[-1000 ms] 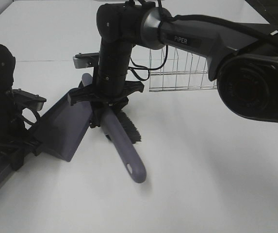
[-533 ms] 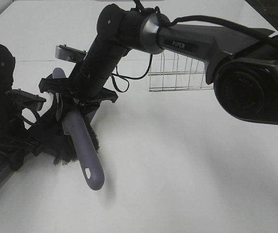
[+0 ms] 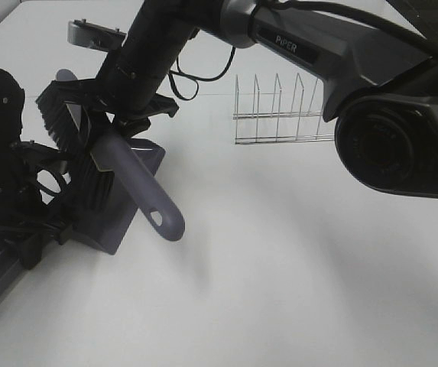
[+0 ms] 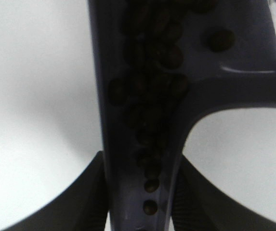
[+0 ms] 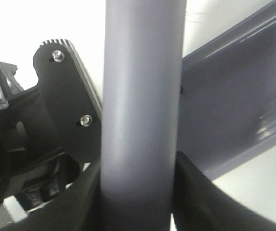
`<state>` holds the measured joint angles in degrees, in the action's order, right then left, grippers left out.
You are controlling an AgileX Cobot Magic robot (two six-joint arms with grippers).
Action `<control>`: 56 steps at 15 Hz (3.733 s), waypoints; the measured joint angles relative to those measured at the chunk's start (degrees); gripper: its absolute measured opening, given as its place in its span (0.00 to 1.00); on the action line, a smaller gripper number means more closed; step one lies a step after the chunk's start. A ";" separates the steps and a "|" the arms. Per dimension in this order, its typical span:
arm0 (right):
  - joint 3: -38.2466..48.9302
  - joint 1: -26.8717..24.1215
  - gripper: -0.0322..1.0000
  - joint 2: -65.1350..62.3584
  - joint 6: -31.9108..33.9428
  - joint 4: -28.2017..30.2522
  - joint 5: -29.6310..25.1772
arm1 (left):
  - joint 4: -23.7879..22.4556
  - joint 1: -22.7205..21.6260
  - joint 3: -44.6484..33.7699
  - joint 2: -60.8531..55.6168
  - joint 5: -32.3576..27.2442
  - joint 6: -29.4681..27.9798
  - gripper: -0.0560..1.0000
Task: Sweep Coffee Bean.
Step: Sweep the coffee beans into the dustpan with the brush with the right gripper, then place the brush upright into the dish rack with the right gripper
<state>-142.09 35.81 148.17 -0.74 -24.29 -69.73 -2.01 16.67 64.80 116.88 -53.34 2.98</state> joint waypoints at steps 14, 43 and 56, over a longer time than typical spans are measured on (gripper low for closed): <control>14.67 0.11 0.38 -23.38 7.91 26.30 -0.86 | 7.73 -8.31 0.00 -9.91 0.00 -1.43 0.36; 34.03 -20.34 0.38 -18.85 18.39 34.03 -1.26 | 10.14 -10.20 0.00 -9.91 1.32 0.06 0.36; 18.33 -24.75 0.38 -10.14 17.82 28.93 -1.09 | 10.14 -10.20 0.00 -9.91 1.32 0.06 0.36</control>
<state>-123.76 11.06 138.03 17.07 4.64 -70.82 8.14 6.47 64.80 106.97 -52.02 3.04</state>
